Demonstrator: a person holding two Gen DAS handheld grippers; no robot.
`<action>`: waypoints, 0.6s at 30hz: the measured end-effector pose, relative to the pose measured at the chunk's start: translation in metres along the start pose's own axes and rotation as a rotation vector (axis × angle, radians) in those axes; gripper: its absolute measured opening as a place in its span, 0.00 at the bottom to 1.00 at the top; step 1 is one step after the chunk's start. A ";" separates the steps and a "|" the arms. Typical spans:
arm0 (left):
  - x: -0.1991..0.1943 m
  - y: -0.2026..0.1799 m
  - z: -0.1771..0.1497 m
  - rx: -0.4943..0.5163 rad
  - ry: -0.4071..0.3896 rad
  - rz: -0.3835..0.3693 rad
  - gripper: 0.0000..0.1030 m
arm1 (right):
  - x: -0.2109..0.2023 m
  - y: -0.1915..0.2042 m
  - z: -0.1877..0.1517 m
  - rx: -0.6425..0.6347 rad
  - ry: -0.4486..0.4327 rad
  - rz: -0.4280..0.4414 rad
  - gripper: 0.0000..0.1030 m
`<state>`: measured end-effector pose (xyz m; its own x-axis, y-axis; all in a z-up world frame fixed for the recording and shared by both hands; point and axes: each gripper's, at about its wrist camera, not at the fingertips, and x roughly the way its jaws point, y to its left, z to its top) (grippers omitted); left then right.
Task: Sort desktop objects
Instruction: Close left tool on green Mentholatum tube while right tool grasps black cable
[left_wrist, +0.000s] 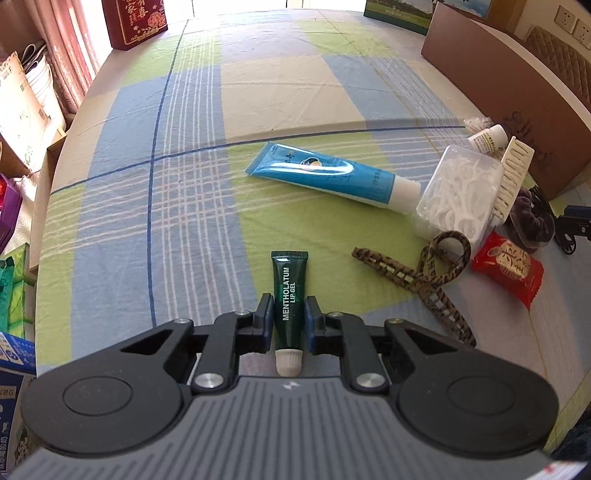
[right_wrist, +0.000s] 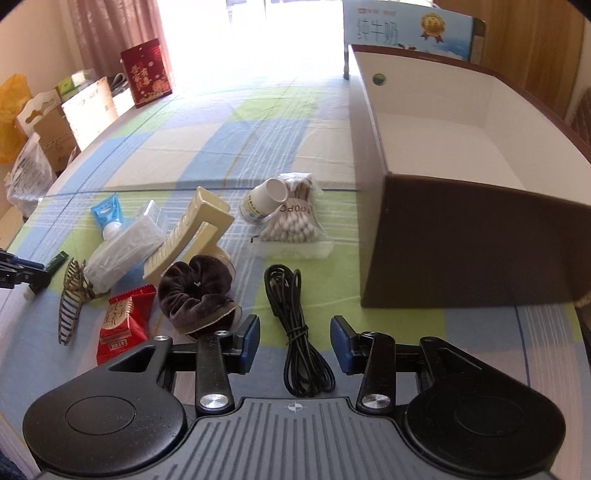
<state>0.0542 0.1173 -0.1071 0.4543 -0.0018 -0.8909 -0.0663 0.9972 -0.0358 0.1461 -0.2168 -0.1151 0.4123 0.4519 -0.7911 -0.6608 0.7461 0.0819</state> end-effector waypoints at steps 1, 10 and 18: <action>-0.002 0.001 -0.002 -0.007 0.004 0.003 0.13 | 0.003 0.001 0.001 -0.012 0.005 0.002 0.39; -0.006 -0.006 -0.010 -0.029 0.015 0.017 0.13 | 0.020 0.004 -0.003 -0.090 0.046 -0.039 0.14; -0.006 -0.019 -0.012 -0.050 0.013 0.077 0.14 | 0.008 0.003 -0.014 -0.097 0.077 -0.028 0.11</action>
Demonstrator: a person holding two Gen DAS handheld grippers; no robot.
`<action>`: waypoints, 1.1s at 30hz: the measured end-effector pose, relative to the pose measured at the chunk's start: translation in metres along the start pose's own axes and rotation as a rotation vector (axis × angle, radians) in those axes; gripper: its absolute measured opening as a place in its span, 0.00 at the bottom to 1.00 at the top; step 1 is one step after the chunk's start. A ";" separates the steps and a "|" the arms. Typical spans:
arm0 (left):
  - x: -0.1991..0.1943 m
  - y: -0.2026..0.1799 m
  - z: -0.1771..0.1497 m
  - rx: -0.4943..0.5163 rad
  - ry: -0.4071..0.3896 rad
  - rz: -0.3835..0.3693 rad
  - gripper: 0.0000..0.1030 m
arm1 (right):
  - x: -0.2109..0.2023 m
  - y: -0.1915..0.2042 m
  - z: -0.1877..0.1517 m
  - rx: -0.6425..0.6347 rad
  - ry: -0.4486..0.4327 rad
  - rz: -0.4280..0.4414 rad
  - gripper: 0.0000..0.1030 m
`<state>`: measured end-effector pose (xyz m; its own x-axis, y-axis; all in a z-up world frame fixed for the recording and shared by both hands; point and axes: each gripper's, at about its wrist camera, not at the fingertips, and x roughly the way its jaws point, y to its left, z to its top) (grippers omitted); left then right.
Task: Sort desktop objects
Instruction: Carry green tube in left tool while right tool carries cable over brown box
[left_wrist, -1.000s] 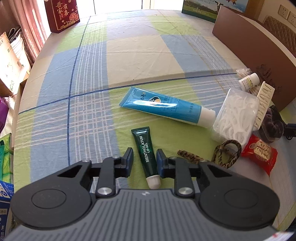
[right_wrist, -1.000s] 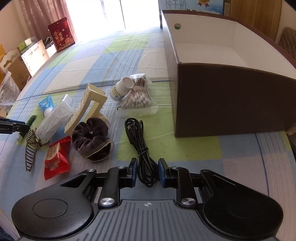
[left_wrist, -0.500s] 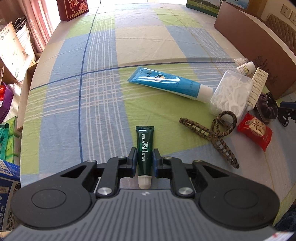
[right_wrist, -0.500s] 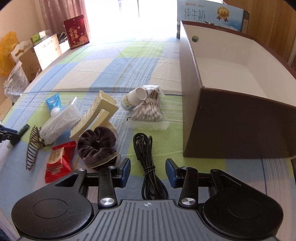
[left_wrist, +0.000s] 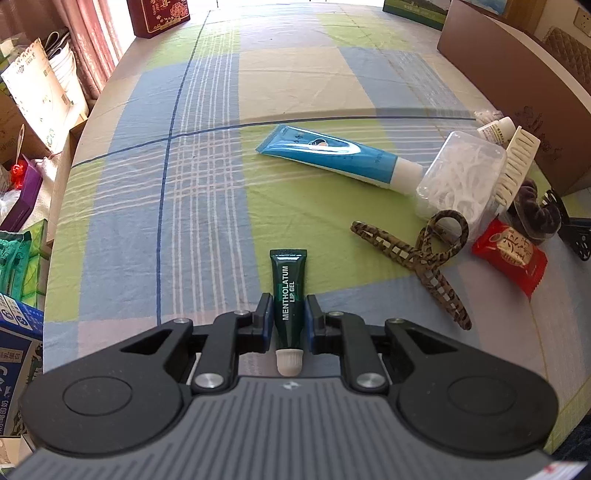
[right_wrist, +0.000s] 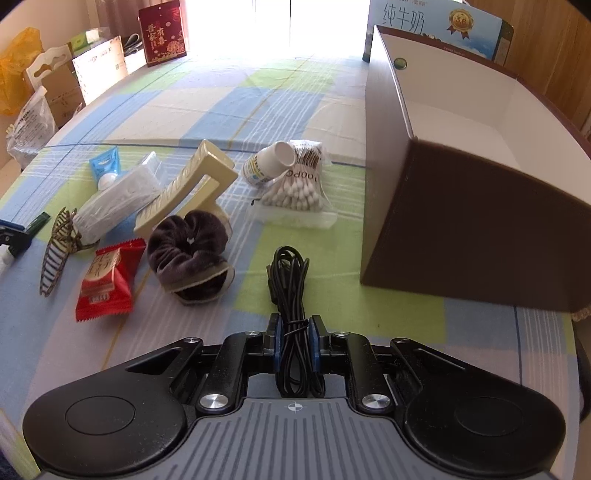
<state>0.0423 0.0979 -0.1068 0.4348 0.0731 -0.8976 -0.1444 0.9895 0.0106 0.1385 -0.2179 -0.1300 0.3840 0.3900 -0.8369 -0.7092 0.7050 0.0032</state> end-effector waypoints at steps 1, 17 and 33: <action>0.000 -0.002 0.000 -0.007 0.003 0.004 0.14 | -0.002 -0.002 -0.002 0.007 0.004 0.009 0.11; -0.062 -0.072 -0.012 -0.082 -0.076 -0.091 0.13 | -0.054 -0.043 -0.010 0.134 0.007 0.239 0.11; -0.109 -0.190 0.055 0.007 -0.285 -0.320 0.13 | -0.129 -0.102 0.013 0.213 -0.189 0.354 0.11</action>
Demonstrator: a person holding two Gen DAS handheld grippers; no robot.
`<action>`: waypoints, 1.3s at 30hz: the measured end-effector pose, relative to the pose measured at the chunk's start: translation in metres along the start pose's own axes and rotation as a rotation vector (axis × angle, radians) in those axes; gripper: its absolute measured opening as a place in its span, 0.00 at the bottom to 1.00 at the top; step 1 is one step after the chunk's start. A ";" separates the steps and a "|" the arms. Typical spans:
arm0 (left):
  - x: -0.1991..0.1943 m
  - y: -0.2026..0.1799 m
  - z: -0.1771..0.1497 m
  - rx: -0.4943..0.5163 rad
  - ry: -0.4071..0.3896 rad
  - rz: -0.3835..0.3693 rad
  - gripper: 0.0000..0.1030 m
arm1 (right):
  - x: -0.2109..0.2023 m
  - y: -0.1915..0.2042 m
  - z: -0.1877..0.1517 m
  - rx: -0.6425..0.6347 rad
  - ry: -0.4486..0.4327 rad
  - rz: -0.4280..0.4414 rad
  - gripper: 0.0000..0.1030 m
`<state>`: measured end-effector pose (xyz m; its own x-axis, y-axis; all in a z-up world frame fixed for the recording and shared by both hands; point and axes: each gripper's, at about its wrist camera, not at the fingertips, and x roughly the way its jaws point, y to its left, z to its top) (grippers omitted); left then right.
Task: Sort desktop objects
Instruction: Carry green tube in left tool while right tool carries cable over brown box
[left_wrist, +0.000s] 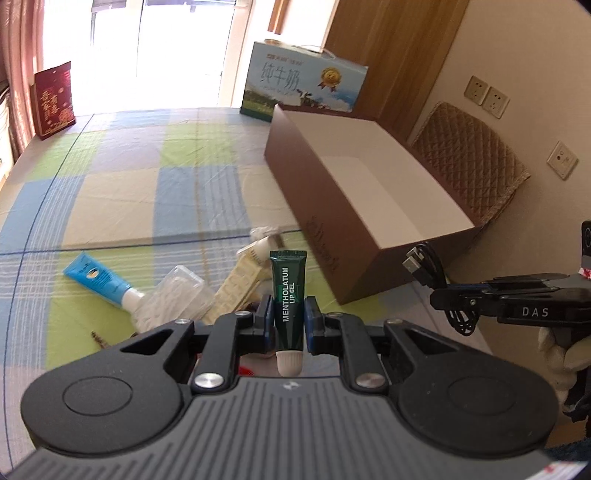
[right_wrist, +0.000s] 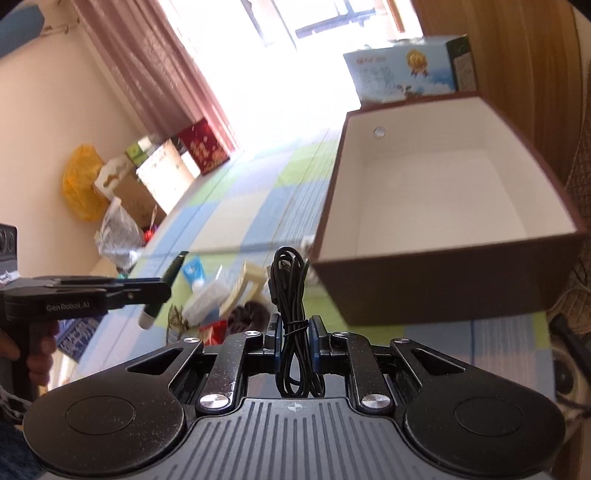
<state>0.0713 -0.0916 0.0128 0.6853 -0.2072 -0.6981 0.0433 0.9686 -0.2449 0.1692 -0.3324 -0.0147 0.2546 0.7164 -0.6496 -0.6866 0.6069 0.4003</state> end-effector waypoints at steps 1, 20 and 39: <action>0.005 -0.007 0.006 0.009 -0.009 -0.017 0.13 | -0.005 -0.005 0.004 0.010 -0.015 -0.002 0.11; 0.134 -0.096 0.091 0.054 0.046 -0.108 0.13 | -0.002 -0.112 0.085 0.076 -0.066 -0.130 0.11; 0.234 -0.122 0.083 0.130 0.277 0.004 0.13 | 0.073 -0.152 0.088 -0.088 0.241 -0.236 0.12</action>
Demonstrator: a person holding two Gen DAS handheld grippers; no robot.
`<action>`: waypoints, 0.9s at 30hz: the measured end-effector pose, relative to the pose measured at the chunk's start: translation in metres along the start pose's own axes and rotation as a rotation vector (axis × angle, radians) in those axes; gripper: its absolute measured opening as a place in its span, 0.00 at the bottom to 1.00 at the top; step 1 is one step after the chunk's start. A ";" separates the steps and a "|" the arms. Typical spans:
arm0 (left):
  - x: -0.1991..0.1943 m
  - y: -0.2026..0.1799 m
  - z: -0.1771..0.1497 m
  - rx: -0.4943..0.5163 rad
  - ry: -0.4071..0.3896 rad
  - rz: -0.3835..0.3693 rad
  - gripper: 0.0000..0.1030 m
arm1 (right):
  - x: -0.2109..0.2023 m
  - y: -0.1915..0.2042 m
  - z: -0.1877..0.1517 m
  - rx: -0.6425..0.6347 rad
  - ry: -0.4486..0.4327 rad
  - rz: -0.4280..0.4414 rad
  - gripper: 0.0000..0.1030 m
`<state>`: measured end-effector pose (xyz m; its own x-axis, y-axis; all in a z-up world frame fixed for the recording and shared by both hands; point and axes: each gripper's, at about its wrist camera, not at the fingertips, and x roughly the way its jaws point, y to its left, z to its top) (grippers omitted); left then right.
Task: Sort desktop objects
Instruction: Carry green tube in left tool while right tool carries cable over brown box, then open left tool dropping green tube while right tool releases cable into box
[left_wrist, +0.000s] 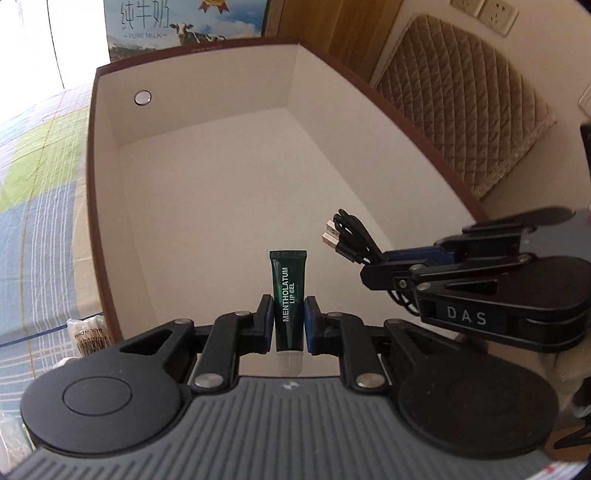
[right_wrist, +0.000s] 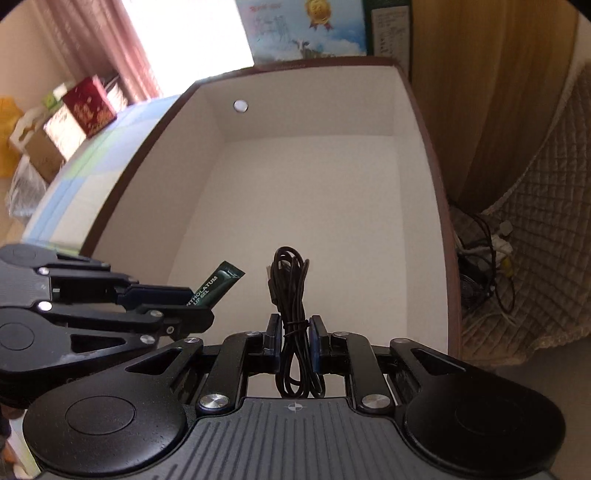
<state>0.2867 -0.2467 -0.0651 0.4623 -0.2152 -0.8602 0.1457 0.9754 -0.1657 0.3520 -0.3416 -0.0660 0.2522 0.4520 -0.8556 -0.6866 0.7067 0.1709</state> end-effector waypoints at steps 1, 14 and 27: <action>0.002 0.000 0.001 0.002 0.009 0.003 0.13 | 0.002 0.000 0.000 -0.018 0.010 -0.006 0.12; 0.010 0.003 -0.001 0.001 0.047 0.031 0.23 | 0.010 -0.001 0.006 -0.069 0.034 -0.001 0.15; -0.015 0.000 -0.001 0.020 0.007 0.045 0.33 | -0.013 -0.010 0.000 -0.056 -0.035 0.018 0.42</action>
<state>0.2786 -0.2437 -0.0524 0.4626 -0.1712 -0.8699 0.1429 0.9827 -0.1174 0.3554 -0.3544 -0.0562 0.2626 0.4841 -0.8347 -0.7281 0.6671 0.1578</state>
